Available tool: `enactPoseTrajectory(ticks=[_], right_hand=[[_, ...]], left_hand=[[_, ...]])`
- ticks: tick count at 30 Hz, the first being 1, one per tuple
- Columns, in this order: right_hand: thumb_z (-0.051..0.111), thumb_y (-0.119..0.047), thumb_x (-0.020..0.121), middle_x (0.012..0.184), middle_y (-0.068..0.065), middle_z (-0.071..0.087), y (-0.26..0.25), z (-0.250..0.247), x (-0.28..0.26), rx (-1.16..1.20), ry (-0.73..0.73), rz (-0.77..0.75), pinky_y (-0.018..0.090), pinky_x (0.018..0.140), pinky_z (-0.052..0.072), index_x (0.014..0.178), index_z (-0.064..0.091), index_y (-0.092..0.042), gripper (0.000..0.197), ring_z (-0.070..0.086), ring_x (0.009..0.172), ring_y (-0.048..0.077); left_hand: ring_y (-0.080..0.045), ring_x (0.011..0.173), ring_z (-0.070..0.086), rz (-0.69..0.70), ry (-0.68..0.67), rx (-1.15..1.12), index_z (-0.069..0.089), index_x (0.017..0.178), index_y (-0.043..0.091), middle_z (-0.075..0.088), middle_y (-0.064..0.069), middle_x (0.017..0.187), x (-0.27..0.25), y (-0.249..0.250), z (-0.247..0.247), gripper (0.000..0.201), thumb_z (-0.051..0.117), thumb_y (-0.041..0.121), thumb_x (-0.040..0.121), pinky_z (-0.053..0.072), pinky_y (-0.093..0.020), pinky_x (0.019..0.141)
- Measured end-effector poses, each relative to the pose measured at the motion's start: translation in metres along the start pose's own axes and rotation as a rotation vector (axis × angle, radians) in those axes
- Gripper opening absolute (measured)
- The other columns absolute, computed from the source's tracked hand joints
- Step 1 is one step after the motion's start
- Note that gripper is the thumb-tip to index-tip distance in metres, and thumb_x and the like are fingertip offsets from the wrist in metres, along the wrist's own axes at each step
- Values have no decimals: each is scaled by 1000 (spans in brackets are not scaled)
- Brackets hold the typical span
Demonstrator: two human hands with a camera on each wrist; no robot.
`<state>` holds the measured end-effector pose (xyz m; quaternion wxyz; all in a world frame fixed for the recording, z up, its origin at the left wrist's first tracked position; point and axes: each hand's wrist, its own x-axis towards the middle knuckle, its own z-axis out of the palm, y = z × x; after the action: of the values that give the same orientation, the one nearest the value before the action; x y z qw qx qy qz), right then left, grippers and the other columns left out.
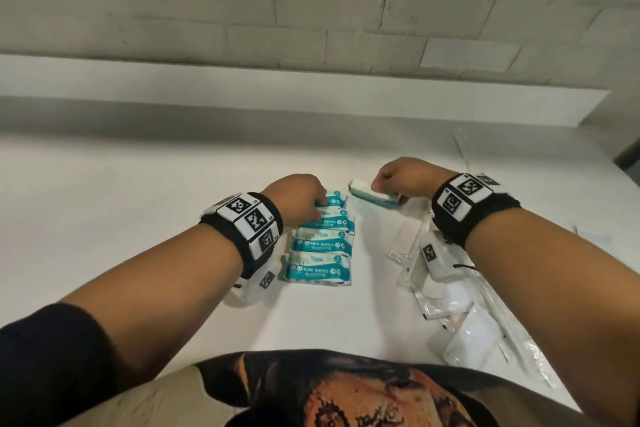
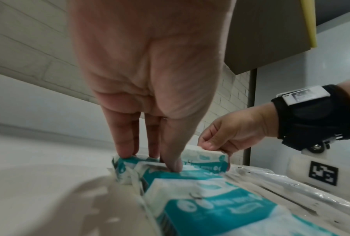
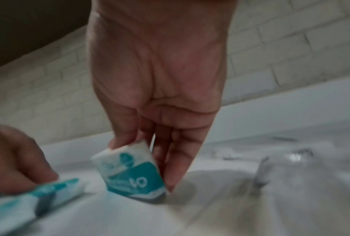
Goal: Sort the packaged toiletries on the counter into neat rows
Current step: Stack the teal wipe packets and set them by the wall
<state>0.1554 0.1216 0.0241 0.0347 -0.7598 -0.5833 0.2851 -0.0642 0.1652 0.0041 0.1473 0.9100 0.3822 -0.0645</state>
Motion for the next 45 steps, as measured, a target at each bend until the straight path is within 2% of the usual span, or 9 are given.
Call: enactPoseTrajectory(ticks=[7,11,13,17,33,35,38,41,45], right_hand=[[46,-15,94,118,6,66,7,-5,19,-272,252,3,30,86,46,109,70,-12,28,59,105,25],[68,-38,83,119,-1,61,3,7,20,-205,146,19,32,90,46,121,60,-19,44,56,108,20],[77,-29,74,126,-1,58,3,12,21,-205,130,33,34,93,48,130,51,-22,61,55,112,21],[75,-7,71,127,1,59,-8,13,30,-205,135,4,34,89,53,128,52,-22,63,57,108,21],[58,6,84,133,-3,60,-61,18,36,-224,-28,-248,21,92,38,131,59,-19,53,56,118,14],[58,5,85,135,-4,58,-59,19,35,-239,-38,-257,22,96,38,133,57,-20,54,54,121,14],[56,1,87,136,-5,57,-57,20,36,-241,-45,-261,26,105,39,135,55,-22,53,53,122,14],[55,-2,88,137,-5,57,-54,21,36,-241,-48,-274,29,106,40,136,54,-22,52,53,123,14],[54,-6,90,142,-5,51,-52,22,38,-256,-52,-292,30,109,37,138,52,-22,50,48,128,16]], left_hand=[[-19,122,51,-10,33,-59,60,130,21,54,2,136,1,1,4,43,66,23,87,40,-33,103],[-17,127,46,16,44,-129,58,131,23,53,5,140,-3,1,7,44,64,15,88,36,-33,109],[-16,127,46,32,45,-152,58,131,23,52,5,141,-4,2,8,44,61,11,89,35,-30,109],[-14,126,48,62,55,-171,60,130,21,54,5,139,-6,3,8,43,57,5,89,34,-24,104],[-18,125,47,105,58,-119,59,131,17,51,-1,141,-13,8,2,39,55,15,93,33,-23,102],[-20,131,39,108,-13,-103,50,138,18,41,-3,147,-17,10,0,49,56,34,93,32,-29,107],[-24,148,1,102,-313,-22,6,153,23,2,0,162,-28,16,2,107,63,68,74,11,-44,121],[-27,144,-25,136,-420,152,-18,150,24,-24,0,158,-35,20,13,130,70,69,65,-5,-50,119],[-29,146,-21,144,-295,203,-16,151,19,-22,-4,159,-36,21,26,124,71,56,71,-1,-47,121]])
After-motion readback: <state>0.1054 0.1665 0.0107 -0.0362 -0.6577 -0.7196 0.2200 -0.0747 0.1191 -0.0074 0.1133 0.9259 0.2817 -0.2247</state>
